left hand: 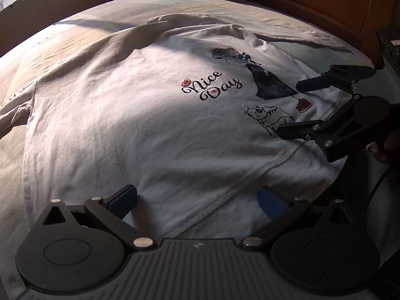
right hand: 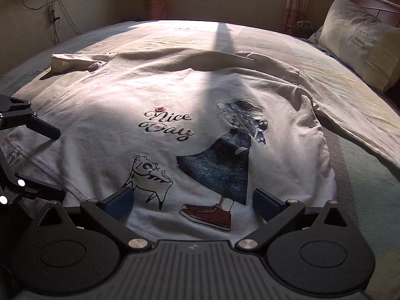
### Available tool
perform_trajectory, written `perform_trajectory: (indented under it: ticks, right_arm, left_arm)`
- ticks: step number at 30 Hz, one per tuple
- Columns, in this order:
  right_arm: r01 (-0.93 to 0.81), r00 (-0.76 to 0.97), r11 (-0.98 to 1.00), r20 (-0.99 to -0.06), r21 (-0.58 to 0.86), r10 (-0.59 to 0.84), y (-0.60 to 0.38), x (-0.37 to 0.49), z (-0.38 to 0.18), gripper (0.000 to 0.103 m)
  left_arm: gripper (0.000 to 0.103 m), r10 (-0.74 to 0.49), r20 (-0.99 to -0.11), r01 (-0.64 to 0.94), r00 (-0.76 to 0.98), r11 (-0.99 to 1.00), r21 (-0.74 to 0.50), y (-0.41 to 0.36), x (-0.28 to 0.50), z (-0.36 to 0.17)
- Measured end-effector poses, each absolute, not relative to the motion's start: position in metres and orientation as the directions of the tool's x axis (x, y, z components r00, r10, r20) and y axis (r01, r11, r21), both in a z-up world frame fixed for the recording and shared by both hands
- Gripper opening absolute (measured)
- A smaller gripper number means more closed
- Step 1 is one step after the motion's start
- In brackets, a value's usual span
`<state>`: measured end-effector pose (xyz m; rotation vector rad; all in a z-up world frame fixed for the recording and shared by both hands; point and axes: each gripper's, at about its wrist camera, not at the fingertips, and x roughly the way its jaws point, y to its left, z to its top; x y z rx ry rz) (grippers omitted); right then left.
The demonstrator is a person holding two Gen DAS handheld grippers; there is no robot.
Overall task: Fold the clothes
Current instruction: 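Sweep the open right tool over the printed front to flatten it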
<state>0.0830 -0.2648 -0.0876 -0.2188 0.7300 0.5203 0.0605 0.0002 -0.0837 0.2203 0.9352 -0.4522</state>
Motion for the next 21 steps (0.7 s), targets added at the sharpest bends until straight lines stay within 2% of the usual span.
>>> perform_trajectory:
  ticks: [7, 13, 16, 19, 21]
  right_arm:
    - [-0.469, 0.684, 0.883, -0.634, -0.005, 0.360, -0.272, 0.067, -0.094, 0.103]
    - [-0.459, 0.694, 0.889, -0.629, -0.011, 0.350, -0.270, 0.066, -0.094, 0.103]
    - [-0.450, 0.694, 0.893, -0.634, -0.014, 0.341, -0.269, 0.065, -0.094, 0.103]
    - [-0.447, 0.692, 0.894, -0.639, -0.012, 0.337, -0.269, 0.064, -0.093, 0.103]
    - [-0.451, 0.687, 0.893, -0.641, -0.009, 0.341, -0.270, 0.062, -0.091, 0.103]
  left_arm:
    - [0.102, -0.174, -0.861, 0.462, 0.478, 0.884, 0.078, 0.027, 0.032, -0.078]
    - [0.102, -0.280, -0.794, 0.453, 0.540, 0.892, -0.007, 0.022, 0.055, -0.051]
    - [0.102, -0.345, -0.776, 0.466, 0.528, 0.882, -0.075, 0.004, 0.072, -0.056]
    - [0.102, -0.388, -0.800, 0.479, 0.459, 0.866, -0.145, -0.009, 0.077, -0.072]
    - [0.102, -0.365, -0.808, 0.482, 0.463, 0.868, -0.116, -0.009, 0.067, -0.078]
